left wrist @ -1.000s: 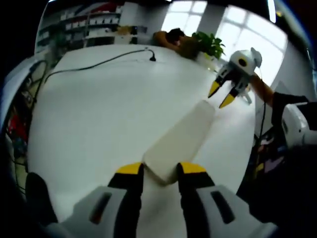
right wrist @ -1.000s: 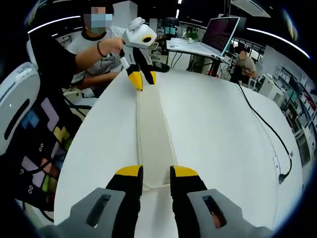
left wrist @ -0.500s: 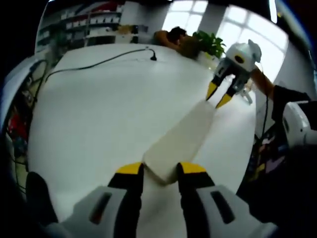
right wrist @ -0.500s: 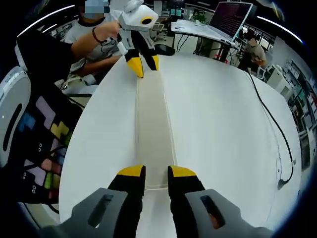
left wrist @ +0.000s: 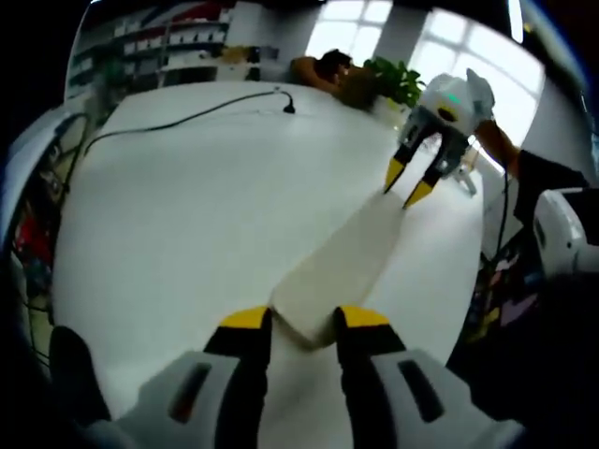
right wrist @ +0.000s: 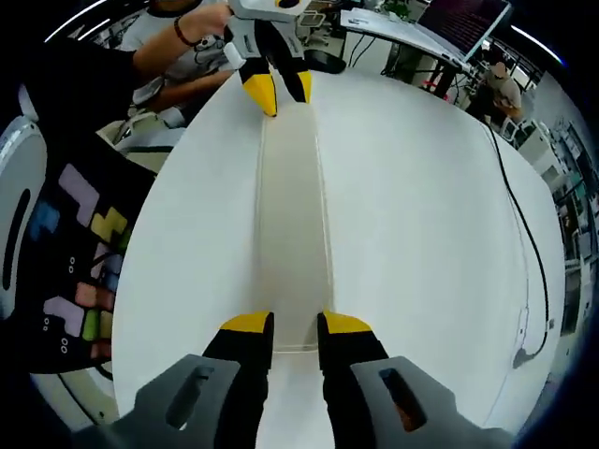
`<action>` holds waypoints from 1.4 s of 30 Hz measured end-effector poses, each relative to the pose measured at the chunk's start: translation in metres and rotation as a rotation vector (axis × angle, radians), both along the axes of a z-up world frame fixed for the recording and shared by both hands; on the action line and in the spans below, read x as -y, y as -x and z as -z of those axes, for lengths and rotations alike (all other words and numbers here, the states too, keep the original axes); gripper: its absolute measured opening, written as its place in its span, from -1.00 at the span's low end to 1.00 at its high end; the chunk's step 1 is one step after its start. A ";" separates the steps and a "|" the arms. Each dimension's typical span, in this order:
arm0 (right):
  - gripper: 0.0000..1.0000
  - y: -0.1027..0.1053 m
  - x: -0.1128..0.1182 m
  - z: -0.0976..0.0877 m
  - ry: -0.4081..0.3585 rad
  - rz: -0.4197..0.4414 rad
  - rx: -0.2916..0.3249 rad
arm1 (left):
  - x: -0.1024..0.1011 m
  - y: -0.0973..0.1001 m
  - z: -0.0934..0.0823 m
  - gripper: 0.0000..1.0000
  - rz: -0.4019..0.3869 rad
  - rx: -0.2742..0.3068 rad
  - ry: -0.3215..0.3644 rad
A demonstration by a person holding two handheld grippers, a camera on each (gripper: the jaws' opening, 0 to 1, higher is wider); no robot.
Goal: Arrange the utensils inside the cutlery case until each visible utensil rests in its matching compartment.
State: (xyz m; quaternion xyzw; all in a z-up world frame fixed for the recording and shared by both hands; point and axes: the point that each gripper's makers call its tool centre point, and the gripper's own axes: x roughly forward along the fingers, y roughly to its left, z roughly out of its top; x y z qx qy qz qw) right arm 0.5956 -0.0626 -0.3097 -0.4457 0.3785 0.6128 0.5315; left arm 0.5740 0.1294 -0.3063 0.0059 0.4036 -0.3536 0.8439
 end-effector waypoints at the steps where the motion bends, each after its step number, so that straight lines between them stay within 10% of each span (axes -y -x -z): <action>1: -0.63 0.000 -0.001 0.000 0.010 0.001 0.000 | 0.000 0.000 0.000 -0.43 -0.002 0.002 0.002; 26: -0.63 -0.004 0.001 0.002 0.201 -0.061 0.020 | 0.002 -0.001 -0.001 -0.46 -0.011 0.031 0.012; 35: -0.65 -0.006 0.002 0.002 0.197 -0.056 0.005 | -0.007 0.001 -0.012 -0.47 0.039 0.077 -0.113; 42: -0.66 -0.006 0.002 0.002 0.199 -0.068 0.011 | -0.009 0.009 -0.021 -0.53 0.228 0.101 -0.316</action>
